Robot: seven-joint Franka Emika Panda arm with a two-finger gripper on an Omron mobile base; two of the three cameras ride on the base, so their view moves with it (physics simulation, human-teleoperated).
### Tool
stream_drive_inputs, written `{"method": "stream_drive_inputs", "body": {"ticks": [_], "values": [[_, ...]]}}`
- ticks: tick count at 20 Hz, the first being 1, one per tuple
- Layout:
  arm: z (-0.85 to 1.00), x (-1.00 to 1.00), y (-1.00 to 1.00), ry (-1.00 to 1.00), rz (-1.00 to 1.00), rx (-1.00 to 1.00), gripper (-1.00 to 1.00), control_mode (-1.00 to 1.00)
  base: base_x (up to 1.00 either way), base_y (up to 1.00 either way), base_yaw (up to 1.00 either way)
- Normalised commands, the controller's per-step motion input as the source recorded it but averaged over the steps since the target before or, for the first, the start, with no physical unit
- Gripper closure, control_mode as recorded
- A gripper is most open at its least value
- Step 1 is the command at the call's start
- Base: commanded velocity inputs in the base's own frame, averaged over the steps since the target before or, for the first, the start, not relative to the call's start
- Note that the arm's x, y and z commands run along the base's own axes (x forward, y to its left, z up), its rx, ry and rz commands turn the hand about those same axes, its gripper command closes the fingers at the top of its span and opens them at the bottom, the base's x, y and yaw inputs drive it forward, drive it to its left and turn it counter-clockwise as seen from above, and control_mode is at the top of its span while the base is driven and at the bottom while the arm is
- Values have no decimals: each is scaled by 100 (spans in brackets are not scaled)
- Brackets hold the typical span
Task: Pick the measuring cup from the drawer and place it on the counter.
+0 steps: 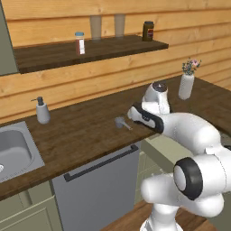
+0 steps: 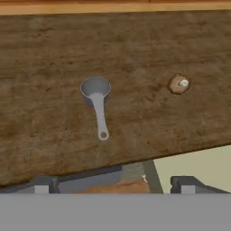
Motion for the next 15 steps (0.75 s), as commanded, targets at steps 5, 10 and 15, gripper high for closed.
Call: {"method": "stream_drive_inputs", "body": {"ticks": [5, 10, 15], "values": [[100, -74, -97, -37, -4, 34, -100, -100, 0, 0, 0], [100, -52, -53, -24, -4, 21, -100, -100, 0, 0, 0], [100, -16, 11, -31, -7, 4, -100, -100, 0, 0, 0]]}}
